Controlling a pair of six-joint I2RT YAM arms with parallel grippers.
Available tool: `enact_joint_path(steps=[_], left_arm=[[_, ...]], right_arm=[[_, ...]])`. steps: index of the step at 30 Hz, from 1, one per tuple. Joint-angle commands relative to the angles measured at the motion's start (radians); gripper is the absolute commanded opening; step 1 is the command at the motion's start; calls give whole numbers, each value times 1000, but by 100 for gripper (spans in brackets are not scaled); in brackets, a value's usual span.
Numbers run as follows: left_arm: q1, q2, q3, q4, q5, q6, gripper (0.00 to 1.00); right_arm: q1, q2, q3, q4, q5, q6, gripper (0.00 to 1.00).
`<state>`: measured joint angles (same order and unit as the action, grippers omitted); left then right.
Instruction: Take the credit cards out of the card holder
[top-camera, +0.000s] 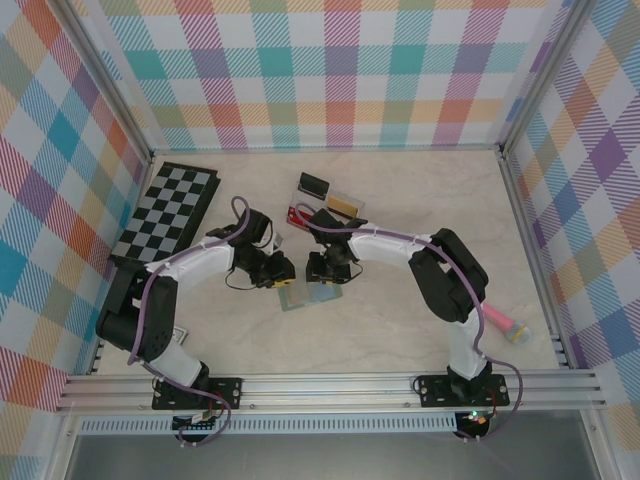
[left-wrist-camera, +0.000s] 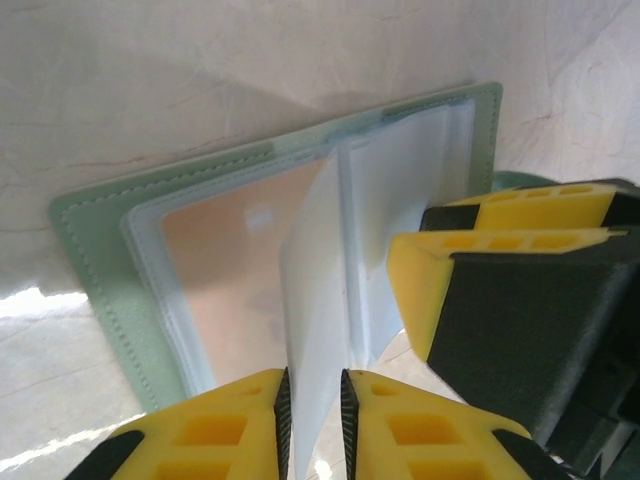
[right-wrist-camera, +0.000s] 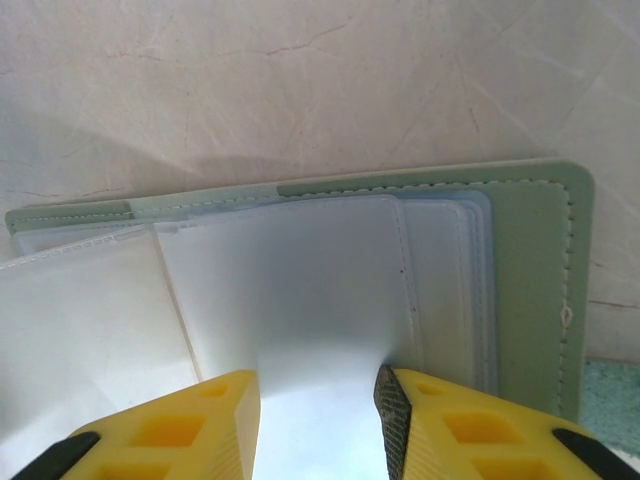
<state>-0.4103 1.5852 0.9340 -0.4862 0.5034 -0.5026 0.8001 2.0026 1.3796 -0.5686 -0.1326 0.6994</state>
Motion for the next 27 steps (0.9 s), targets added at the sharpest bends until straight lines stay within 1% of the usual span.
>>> enact_joint_path(steps=[1, 6, 11, 13, 15, 19, 23, 27], left_arm=[[-7, 14, -3, 51, 56, -28, 24], [-8, 22, -27, 129, 119, -88, 29], [-8, 26, -37, 173, 136, -130, 31], [-9, 25, -43, 199, 144, -153, 31], [-14, 28, -53, 264, 165, -188, 32], [-38, 51, -44, 324, 175, -236, 34], [-66, 85, -10, 336, 144, -252, 41], [-76, 132, 19, 314, 95, -252, 48]], right_arm=[[2, -9, -26, 9, -30, 5, 38], [-2, -97, -79, 118, -80, 12, 39], [-16, -235, -167, 232, -73, 18, 42], [-24, -285, -203, 254, -49, 19, 42], [-29, -338, -239, 254, 4, 15, 43], [-42, -428, -296, 245, 105, 24, 44], [-55, -498, -348, 253, 166, 43, 45], [-59, -521, -361, 251, 184, 43, 47]])
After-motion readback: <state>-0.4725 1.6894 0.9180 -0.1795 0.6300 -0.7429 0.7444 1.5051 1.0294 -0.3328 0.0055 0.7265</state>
